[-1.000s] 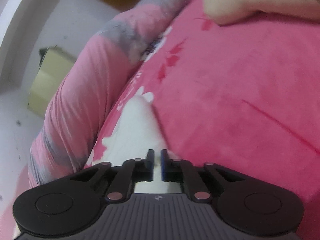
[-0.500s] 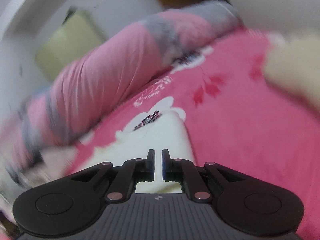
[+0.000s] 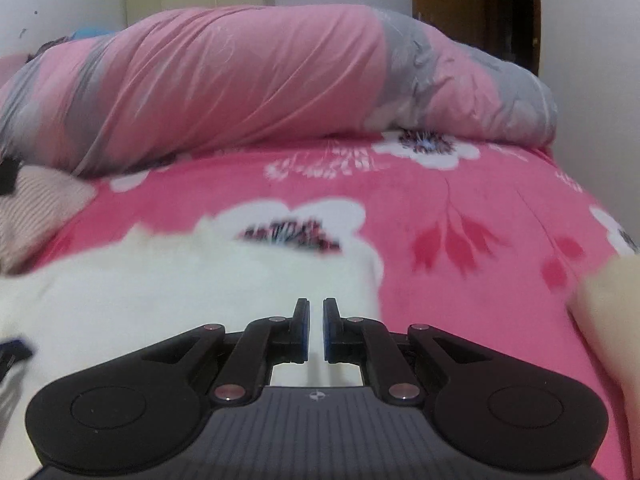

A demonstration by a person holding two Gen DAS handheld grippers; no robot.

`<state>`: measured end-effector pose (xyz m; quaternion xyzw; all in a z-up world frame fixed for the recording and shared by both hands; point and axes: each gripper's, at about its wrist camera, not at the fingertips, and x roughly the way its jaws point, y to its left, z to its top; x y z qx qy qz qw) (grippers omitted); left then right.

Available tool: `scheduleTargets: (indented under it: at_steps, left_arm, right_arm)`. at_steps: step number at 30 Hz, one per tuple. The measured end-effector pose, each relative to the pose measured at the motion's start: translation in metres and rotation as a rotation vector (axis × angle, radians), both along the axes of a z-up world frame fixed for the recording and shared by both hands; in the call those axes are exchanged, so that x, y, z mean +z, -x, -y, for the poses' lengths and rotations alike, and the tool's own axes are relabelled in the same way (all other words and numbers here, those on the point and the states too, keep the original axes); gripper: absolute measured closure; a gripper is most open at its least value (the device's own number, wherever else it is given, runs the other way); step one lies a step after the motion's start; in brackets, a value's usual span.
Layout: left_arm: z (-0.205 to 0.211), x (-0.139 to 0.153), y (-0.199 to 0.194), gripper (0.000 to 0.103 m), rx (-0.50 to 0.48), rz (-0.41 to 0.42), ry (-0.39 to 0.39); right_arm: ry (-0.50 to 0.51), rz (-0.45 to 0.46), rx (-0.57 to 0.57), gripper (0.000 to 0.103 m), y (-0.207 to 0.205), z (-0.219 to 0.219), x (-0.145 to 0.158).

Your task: Fold clothes

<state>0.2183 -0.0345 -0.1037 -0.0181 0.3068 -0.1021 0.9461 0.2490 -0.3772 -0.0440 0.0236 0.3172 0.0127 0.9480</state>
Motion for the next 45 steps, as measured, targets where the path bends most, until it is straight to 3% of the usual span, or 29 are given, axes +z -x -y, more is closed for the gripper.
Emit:
scheduleTargets:
  at_steps: [3, 5, 10, 15, 19, 23, 26, 30, 31, 33, 36, 41, 45]
  left_arm:
    - [-0.004, 0.000, 0.000, 0.082, 0.003, -0.003, 0.033]
    - [-0.007, 0.000, 0.002, 0.082, 0.004, -0.006, 0.052]
    - [-0.012, -0.003, 0.002, 0.082, 0.006, -0.007, 0.088]
    - [-0.011, -0.003, 0.003, 0.082, 0.005, -0.004, 0.090]
    - [-0.012, -0.003, 0.003, 0.082, 0.005, -0.005, 0.098]
    - [-0.014, -0.004, 0.003, 0.082, 0.006, -0.006, 0.116]
    - [-0.014, -0.004, 0.003, 0.082, 0.007, -0.005, 0.116]
    - [-0.016, -0.005, 0.003, 0.082, 0.006, -0.006, 0.131]
    - [-0.017, -0.005, 0.002, 0.082, 0.006, -0.008, 0.139]
    - [-0.019, -0.006, 0.002, 0.082, 0.006, -0.010, 0.156]
    - [-0.022, -0.007, 0.002, 0.082, 0.007, -0.012, 0.177]
    - [-0.024, -0.007, 0.001, 0.082, 0.007, -0.013, 0.197]
    - [-0.025, -0.007, 0.001, 0.082, 0.006, -0.015, 0.203]
  right_arm:
    - [0.027, -0.122, -0.066, 0.098, -0.051, 0.013, -0.051]
    - [-0.082, -0.112, -0.084, 0.100, -0.053, 0.032, -0.065]
    - [-0.199, -0.026, -0.097, 0.097, -0.047, 0.042, -0.026]
    - [-0.218, -0.090, -0.129, 0.099, -0.091, 0.045, -0.068]
    - [-0.396, -0.081, -0.208, 0.097, -0.065, 0.065, -0.048]
    - [-0.476, -0.063, -0.125, 0.096, -0.010, 0.057, -0.017]
    - [-0.424, -0.059, -0.033, 0.094, 0.021, 0.031, -0.009]
    - [-0.127, -0.092, 0.003, 0.090, 0.031, -0.011, -0.053]
    - [-0.109, -0.080, -0.005, 0.090, 0.032, -0.015, -0.052]
    - [-0.083, -0.054, -0.025, 0.089, 0.037, -0.021, -0.046]
    - [-0.128, -0.030, -0.039, 0.089, 0.048, -0.020, -0.033]
    - [-0.105, -0.012, -0.044, 0.088, 0.062, -0.016, -0.059]
    - [-0.106, -0.025, -0.053, 0.088, 0.061, -0.017, -0.055]
